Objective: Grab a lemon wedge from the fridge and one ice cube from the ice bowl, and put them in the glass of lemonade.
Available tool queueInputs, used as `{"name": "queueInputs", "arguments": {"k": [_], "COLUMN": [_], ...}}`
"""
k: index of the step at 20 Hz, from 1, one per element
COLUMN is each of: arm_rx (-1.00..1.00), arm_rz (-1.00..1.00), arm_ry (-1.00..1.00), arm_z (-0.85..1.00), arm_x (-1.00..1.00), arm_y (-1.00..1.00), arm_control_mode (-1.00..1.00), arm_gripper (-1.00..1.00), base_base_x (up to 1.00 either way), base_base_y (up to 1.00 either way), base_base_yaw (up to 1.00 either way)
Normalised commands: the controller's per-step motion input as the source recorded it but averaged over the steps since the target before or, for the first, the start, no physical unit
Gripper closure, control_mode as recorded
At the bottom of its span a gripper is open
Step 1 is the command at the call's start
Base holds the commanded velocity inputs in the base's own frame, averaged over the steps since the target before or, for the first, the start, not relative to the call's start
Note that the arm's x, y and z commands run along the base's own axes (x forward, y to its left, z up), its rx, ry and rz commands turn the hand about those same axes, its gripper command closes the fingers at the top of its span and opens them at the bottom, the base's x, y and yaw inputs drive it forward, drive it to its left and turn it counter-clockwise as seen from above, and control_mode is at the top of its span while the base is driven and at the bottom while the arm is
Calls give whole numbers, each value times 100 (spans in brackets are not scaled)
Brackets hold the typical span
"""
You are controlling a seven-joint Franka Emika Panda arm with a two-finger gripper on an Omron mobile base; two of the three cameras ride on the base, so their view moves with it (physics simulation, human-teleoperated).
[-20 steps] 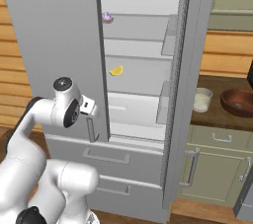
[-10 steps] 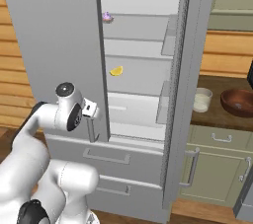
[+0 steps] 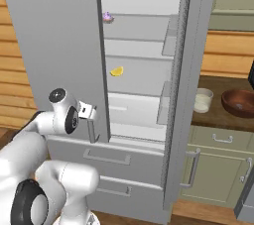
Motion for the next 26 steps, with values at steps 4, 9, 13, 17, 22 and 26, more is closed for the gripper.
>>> {"name": "queueInputs", "arguments": {"k": [4,9,13,17,22,26], "arm_rx": [0,0,0,0,0,0], "arm_rz": [0,0,0,0,0,0], "arm_ry": [2,1,6,17,19,8], "arm_z": [-32,-26,-28,-2,0,0], "arm_x": [53,65,75,34,23,8], "arm_y": [-8,-1,0,0,0,18], "arm_control_mode": [-100,-100,-100,-100,-100,-100], "arm_gripper": [-100,-100,-100,100,100,100], "base_base_x": [0,0,0,0,0,0], "base_base_y": [0,0,0,0,0,0], "base_base_yaw": [0,0,0,0,0,0]}}
